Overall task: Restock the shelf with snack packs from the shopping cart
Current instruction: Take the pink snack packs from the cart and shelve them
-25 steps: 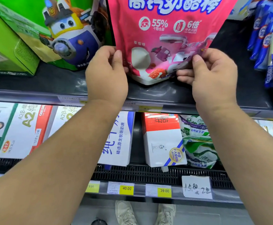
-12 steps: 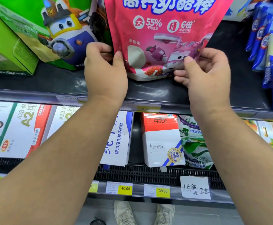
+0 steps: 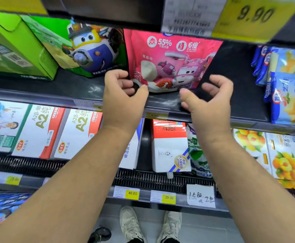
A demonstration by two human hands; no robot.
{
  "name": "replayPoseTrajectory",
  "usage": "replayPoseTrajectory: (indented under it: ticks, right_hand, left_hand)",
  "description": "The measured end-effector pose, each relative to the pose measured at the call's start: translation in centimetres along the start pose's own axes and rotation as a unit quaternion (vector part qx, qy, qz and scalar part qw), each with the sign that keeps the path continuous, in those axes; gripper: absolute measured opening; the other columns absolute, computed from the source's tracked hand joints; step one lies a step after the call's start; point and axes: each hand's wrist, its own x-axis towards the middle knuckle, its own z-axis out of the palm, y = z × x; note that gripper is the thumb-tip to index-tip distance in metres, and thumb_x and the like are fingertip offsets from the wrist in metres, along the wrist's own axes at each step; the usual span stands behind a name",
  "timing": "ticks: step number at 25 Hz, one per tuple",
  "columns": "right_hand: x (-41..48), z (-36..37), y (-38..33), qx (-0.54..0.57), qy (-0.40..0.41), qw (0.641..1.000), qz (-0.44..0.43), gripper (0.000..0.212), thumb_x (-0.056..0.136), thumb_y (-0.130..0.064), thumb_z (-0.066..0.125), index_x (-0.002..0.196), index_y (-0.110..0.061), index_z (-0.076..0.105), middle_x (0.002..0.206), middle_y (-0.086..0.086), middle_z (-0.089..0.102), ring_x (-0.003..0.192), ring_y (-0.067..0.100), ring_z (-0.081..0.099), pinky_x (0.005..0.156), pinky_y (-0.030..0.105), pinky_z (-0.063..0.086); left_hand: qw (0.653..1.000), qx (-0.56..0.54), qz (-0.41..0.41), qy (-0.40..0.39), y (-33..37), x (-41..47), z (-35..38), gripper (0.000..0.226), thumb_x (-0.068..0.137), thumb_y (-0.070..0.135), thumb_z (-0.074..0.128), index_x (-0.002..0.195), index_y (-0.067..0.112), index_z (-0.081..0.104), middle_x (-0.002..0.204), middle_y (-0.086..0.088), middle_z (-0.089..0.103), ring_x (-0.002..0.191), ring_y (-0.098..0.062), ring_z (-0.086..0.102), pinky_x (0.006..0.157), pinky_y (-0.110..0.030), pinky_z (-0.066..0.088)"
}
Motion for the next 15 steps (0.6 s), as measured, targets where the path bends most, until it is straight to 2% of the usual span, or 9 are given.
replayPoseTrajectory:
  ticks: [2, 3, 5, 7, 10, 13, 15]
  right_hand:
    - [-2.5, -1.4, -1.1, -0.029, -0.046, 0.998, 0.038, 0.057, 0.08, -0.02, 0.077, 0.122, -0.033, 0.04, 0.133, -0.001, 0.045, 0.078, -0.01, 0.063, 0.081, 0.018, 0.053]
    - [-3.8, -2.2, -1.7, -0.056, -0.076, 0.994, 0.053, 0.055, 0.084, -0.017, 0.074, 0.123, -0.034, 0.039, 0.136, -0.002, 0.043, 0.072, -0.012, 0.061, 0.075, 0.015, 0.049]
    - [-6.2, -3.5, -2.9, -0.091, -0.128, 0.985, 0.075, 0.055, 0.086, -0.017, 0.072, 0.127, -0.036, 0.04, 0.137, -0.006, 0.043, 0.073, -0.012, 0.061, 0.071, 0.014, 0.045]
    - [-8.0, -4.5, -4.8, -0.09, -0.174, 0.978, 0.078, 0.056, 0.088, -0.016, 0.07, 0.13, -0.036, 0.041, 0.136, -0.008, 0.044, 0.076, -0.016, 0.06, 0.07, 0.012, 0.044]
    - [-10.0, -4.9, -8.4, -0.099, -0.238, 0.963, 0.079, 0.058, 0.087, -0.018, 0.071, 0.133, -0.037, 0.041, 0.136, -0.01, 0.048, 0.079, -0.01, 0.063, 0.071, 0.015, 0.045]
    - [-12.2, -4.4, -11.6, -0.092, -0.304, 0.946, 0.066, 0.058, 0.087, -0.016, 0.071, 0.133, -0.036, 0.041, 0.133, -0.008, 0.049, 0.071, -0.009, 0.062, 0.06, 0.006, 0.043]
    - [-14.0, -4.1, -13.2, -0.09, -0.35, 0.931, 0.05, 0.058, 0.088, -0.015, 0.071, 0.13, -0.038, 0.041, 0.133, -0.005, 0.049, 0.082, 0.001, 0.066, 0.057, 0.005, 0.044]
  left_hand:
    - [0.998, 0.006, -0.043, -0.045, 1.1, -2.2, -1.5, 0.04, 0.087, 0.018, 0.071, 0.115, 0.028, 0.044, 0.11, 0.002, 0.059, 0.1, -0.01, 0.06, 0.08, -0.01, 0.045]
    - [0.996, 0.019, -0.057, -0.065, 1.5, -3.5, -2.5, 0.042, 0.087, 0.017, 0.071, 0.118, 0.028, 0.044, 0.113, 0.002, 0.059, 0.104, -0.01, 0.06, 0.084, -0.012, 0.045]
    - [0.992, 0.04, -0.081, -0.093, 2.3, -5.9, -4.3, 0.042, 0.089, 0.013, 0.068, 0.119, 0.031, 0.045, 0.116, 0.004, 0.061, 0.108, -0.01, 0.059, 0.093, -0.02, 0.046]
    - [0.99, 0.037, -0.101, -0.093, 3.6, -8.1, -6.5, 0.039, 0.091, 0.009, 0.065, 0.117, 0.033, 0.049, 0.114, 0.007, 0.063, 0.107, -0.01, 0.061, 0.093, -0.024, 0.047]
    - [0.99, 0.027, -0.12, -0.065, 6.1, -11.1, -9.9, 0.037, 0.092, 0.008, 0.062, 0.12, 0.03, 0.053, 0.113, 0.007, 0.065, 0.1, -0.008, 0.063, 0.088, -0.021, 0.049]
    - [0.99, -0.004, -0.14, -0.029, 8.5, -13.8, -12.9, 0.035, 0.093, 0.008, 0.062, 0.119, 0.03, 0.054, 0.112, 0.007, 0.066, 0.097, -0.005, 0.063, 0.088, -0.026, 0.05]
    - [0.99, -0.014, -0.139, -0.01, 9.9, -15.6, -14.7, 0.037, 0.092, 0.006, 0.062, 0.111, 0.037, 0.054, 0.11, 0.008, 0.066, 0.097, -0.006, 0.064, 0.088, -0.024, 0.049]
